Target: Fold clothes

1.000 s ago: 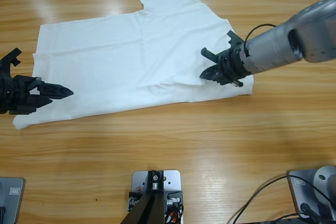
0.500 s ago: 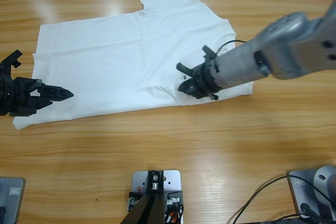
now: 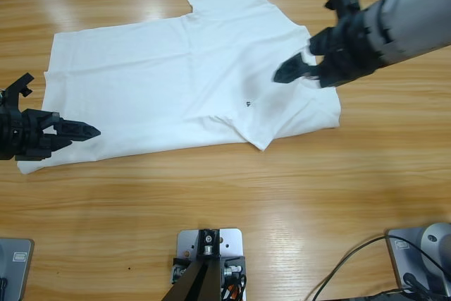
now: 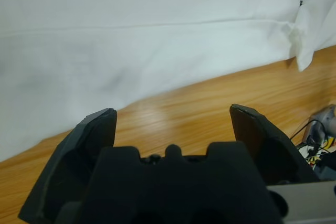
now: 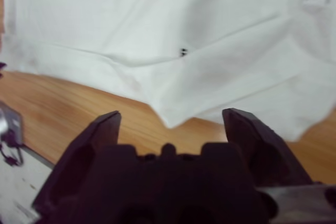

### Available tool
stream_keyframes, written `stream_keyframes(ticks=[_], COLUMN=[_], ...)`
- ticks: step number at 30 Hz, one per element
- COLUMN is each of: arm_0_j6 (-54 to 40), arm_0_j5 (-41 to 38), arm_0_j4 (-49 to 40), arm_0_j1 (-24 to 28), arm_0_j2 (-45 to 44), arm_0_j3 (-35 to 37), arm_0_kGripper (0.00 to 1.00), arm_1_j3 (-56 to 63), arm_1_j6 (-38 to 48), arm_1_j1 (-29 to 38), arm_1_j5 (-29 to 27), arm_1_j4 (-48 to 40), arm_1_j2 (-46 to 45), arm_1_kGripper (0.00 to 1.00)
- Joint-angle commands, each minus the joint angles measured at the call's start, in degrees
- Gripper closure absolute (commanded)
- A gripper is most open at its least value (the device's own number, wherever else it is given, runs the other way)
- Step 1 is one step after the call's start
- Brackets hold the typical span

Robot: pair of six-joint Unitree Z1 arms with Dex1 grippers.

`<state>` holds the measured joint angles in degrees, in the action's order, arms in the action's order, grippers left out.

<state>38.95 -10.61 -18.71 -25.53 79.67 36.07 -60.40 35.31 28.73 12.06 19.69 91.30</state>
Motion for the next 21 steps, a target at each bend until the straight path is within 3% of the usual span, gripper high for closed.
stream_keyframes(ticks=[1,5,21], arm_0_j6=[0.78,0.9,1.04], arm_0_j5=[-1.26,-1.26,-1.19], arm_0_j4=[0.51,0.48,0.48], arm_0_j1=[-0.99,-1.59,-1.72], arm_0_j2=[1.4,0.95,1.02], arm_0_j3=[-0.96,-0.75,-1.03], arm_0_kGripper=[0.174,0.174,0.174], arm_1_j3=[3.83,4.15,8.98], arm_1_j6=[-13.49,-12.93,-10.19], arm_1_j1=[-15.42,-19.64,-23.21], arm_1_j5=[8.67,13.31,14.98], arm_1_j4=[-0.6,-3.49,-11.57], arm_1_j2=[8.26,14.17,20.78], arm_1_kGripper=[0.317,0.404,0.451])
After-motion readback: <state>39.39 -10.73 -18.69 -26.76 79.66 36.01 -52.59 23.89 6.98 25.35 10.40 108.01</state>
